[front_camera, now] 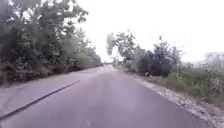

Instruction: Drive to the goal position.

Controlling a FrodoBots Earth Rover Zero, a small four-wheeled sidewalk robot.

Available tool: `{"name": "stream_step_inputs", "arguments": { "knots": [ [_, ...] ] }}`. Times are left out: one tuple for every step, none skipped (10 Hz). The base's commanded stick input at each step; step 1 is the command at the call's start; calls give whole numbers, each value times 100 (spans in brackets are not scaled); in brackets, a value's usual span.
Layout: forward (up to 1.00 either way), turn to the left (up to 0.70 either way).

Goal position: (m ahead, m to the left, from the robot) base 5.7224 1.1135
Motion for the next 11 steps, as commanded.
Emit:
{"name": "stream_step_inputs", "arguments": {
  "knots": [
    [100, 0],
    [100, 0],
    [100, 0],
    [100, 0],
    [100, 0],
    [100, 0],
    [100, 0],
    [100, 0],
    [100, 0],
    [100, 0],
    [100, 0]
  ]
}}
